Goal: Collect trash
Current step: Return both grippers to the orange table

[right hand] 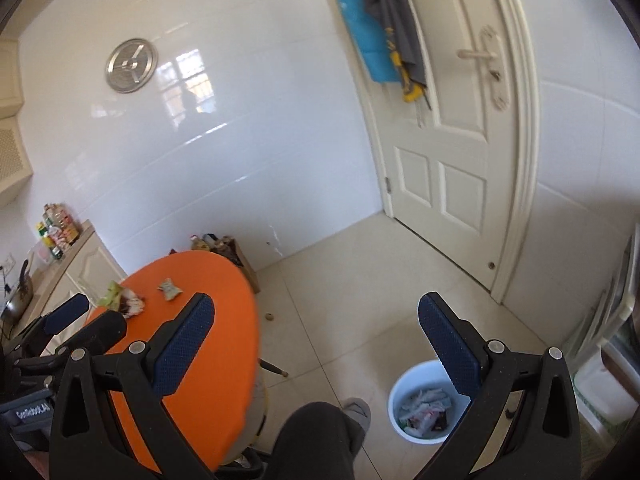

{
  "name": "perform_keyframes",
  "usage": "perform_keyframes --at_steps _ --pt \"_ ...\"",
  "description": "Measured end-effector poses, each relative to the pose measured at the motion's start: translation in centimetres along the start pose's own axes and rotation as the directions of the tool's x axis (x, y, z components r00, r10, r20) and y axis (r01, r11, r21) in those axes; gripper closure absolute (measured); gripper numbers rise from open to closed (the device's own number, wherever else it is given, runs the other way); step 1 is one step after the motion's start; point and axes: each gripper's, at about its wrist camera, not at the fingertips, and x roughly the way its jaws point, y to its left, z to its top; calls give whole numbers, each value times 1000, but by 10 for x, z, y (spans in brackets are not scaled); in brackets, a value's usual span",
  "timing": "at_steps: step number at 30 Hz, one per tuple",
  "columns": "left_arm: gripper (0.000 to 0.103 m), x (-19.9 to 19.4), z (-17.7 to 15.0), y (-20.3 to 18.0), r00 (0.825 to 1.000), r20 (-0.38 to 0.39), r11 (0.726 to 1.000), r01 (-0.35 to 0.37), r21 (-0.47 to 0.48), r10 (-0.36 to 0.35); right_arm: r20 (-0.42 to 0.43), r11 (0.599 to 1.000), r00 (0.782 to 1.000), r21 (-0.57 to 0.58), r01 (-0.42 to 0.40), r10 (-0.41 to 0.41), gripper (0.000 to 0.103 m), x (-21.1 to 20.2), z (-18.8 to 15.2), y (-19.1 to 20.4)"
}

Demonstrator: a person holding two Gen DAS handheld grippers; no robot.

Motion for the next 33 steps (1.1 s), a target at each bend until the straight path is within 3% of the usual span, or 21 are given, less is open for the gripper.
perform_keyframes --at_steps 8,15,20,26,33 --pt "1 -104 -25 39 983 104 985 -144 -98 154 52 986 993 -136 -100 108 0 -16 5 86" --pt "1 -174 -61 53 948 153 952 -253 -175 280 74 951 976 -251 -182 207 0 -29 1 156" --pt "1 -211 -93 71 923 135 917 -322 -235 359 71 922 966 -323 -213 248 0 -29 -3 197" --pt "1 -223 -110 94 903 83 880 -385 -277 422 14 894 963 -374 -245 270 0 -4 -9 231" --pt "1 -184 -87 119 901 -6 863 -416 -287 433 -93 878 965 -400 -263 246 0 62 -3 260"
